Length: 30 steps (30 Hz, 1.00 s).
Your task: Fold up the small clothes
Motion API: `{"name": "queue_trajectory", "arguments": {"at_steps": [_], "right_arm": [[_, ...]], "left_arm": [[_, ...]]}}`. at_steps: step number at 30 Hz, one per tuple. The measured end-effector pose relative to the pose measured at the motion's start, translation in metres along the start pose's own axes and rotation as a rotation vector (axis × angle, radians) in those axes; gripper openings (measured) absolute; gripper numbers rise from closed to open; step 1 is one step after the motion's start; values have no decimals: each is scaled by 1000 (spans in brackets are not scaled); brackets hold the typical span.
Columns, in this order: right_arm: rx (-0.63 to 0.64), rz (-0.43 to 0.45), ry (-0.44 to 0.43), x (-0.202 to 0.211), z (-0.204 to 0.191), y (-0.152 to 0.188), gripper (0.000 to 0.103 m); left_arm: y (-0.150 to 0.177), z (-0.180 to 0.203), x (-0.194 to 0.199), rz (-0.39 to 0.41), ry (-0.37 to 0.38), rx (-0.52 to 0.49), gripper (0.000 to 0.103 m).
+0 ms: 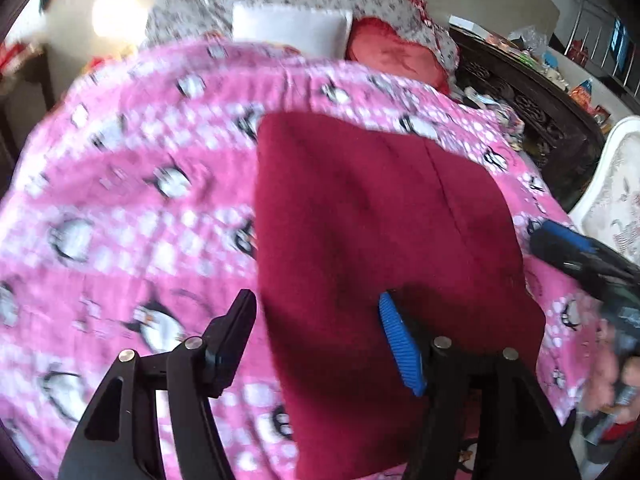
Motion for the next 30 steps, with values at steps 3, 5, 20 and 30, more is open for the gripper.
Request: {"name": "queue_trajectory", "arguments": {"at_steps": [3,5,20,30], "right_arm": [[31,26,-85,25,-23,6,44],[122,12,-133,29,-52,17,36],[234,-109,54,-13,-25,61,19],[100,-15,79,-27,-25,-13,38]], "left_arm": [[-7,1,18,71,-68,-38,69],[-7,2,17,73,-93,-52,71],[9,2,7,60,-124,-39,81],[13,3,6,76,-150,-25,81]]}}
Point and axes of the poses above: each gripper's, at about its wrist camera, not at the fingertips, and x roughly against the way its jaws point, z to its right, y to its underside, the point moved 10 cm from there along -x, roughly the way its jaws point, and after that the axes turned 6 degrees about -z, right-handed, at the moved point
